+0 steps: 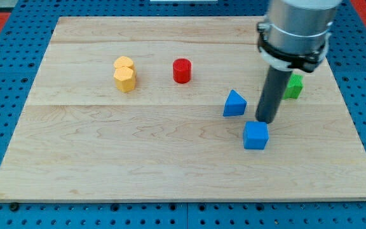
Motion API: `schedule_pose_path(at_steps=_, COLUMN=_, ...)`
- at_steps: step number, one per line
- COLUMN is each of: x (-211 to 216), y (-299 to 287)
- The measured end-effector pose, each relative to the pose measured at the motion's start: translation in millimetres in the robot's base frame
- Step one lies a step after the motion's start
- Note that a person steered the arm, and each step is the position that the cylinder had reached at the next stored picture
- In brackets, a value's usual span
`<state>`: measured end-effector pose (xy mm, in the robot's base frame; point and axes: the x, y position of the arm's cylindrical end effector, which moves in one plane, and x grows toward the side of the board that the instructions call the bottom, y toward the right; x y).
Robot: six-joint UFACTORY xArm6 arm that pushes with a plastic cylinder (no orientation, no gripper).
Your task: Push the blue triangle at the bottom of the red circle
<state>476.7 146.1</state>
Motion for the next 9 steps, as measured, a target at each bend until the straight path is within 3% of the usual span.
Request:
schedule_pose_path(at_steps=3, x=-14.0, y=-98.6)
schedule_pose_path(at_steps=6, x=-14.0, y=-118.2)
schedule_pose_path(at_steps=9, x=-15.4, y=-59.9)
